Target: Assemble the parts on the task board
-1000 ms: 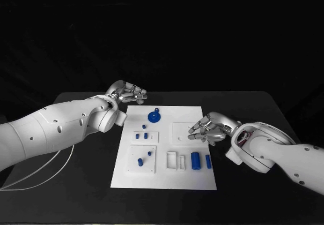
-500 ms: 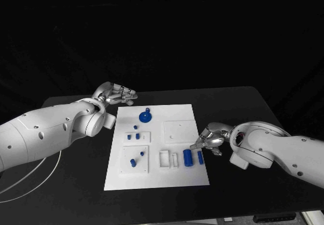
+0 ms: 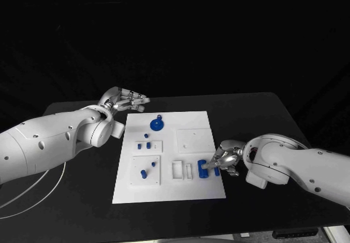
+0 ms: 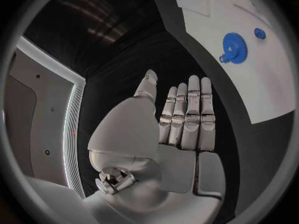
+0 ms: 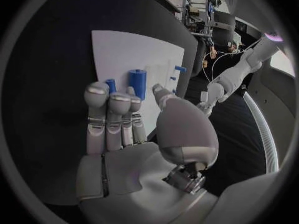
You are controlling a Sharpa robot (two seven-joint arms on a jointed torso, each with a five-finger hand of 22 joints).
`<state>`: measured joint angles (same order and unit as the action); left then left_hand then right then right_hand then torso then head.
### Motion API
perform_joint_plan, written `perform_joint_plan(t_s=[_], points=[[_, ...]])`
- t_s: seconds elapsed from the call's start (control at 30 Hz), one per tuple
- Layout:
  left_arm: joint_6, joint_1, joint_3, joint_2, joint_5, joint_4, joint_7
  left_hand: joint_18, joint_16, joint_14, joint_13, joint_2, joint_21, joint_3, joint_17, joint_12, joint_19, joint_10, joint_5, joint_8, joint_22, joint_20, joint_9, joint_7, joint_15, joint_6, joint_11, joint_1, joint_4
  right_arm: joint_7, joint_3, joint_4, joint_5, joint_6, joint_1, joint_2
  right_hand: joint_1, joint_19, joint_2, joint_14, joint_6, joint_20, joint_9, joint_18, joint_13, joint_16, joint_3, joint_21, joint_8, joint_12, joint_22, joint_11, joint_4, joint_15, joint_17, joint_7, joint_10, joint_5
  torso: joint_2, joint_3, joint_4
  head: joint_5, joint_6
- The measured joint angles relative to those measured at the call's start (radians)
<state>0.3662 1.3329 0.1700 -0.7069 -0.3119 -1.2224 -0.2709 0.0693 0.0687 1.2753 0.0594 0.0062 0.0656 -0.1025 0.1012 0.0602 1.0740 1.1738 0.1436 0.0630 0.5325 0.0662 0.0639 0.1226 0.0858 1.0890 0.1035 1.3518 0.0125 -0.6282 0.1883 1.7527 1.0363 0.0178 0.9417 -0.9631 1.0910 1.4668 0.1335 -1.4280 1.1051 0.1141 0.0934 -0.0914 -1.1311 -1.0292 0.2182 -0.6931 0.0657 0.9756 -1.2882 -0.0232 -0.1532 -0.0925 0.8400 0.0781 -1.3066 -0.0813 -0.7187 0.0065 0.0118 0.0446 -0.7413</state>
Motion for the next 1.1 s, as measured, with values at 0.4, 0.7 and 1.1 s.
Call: perform_joint_plan(t_s=[0.4,0.7,1.1], points=[[-0.01,0.0,0.0,0.001,0.015,-0.003,-0.007,0.0,0.0,0.0,0.0,0.004,0.0,-0.057,0.001,0.0,0.036,-0.004,-0.04,0.0,-0.189,0.0,0.0,0.004,0.0,-0.004,0.004,-0.042,0.04,-0.029,-0.031,-0.028,0.002,-0.04,-0.005,0.071,0.003,0.0,0.016,0.0,0.001,0.0,-0.003,0.0,-0.01,0.0,0.008,-0.007,0.004,0.004,-0.012,0.004,-0.031,0.0,0.013,-0.001,-0.003,0.012,0.0,-0.0018,0.0006,-0.011,-0.004],[-0.019,0.0,0.0,0.008,0.02,-0.003,-0.007,0.0,0.0,0.0,0.0,0.003,0.006,-0.061,0.005,0.0,0.043,-0.004,-0.04,0.0,-0.221,0.0,0.0,0.004,0.0,-0.003,0.004,-0.051,0.055,-0.026,-0.068,-0.081,-0.001,-0.108,0.005,0.132,0.003,0.0,0.016,-0.001,-0.001,0.0,0.578,0.007,-0.01,0.0,0.011,-0.007,0.006,0.004,-0.014,0.002,-0.027,0.001,0.014,-0.006,-0.009,0.012,-0.002,-0.0027,-0.0009,-0.026,-0.01],[-0.026,0.0,0.0,0.012,0.022,-0.003,-0.004,0.0,0.0,0.004,0.0,0.003,0.006,-0.061,0.008,0.0,0.046,-0.004,-0.04,0.0,-0.23,-0.004,0.0,0.004,-0.004,-0.003,0.004,-0.051,0.055,-0.021,-0.08,-0.092,-0.011,-0.161,0.003,0.163,-0.001,0.0,0.02,-0.001,-0.001,0.0,0.663,0.008,-0.013,0.0,0.015,-0.011,0.003,0.004,-0.019,0.002,-0.014,0.001,0.02,-0.006,-0.008,0.012,-0.002,-0.004,-0.0008,-0.04,-0.014]])
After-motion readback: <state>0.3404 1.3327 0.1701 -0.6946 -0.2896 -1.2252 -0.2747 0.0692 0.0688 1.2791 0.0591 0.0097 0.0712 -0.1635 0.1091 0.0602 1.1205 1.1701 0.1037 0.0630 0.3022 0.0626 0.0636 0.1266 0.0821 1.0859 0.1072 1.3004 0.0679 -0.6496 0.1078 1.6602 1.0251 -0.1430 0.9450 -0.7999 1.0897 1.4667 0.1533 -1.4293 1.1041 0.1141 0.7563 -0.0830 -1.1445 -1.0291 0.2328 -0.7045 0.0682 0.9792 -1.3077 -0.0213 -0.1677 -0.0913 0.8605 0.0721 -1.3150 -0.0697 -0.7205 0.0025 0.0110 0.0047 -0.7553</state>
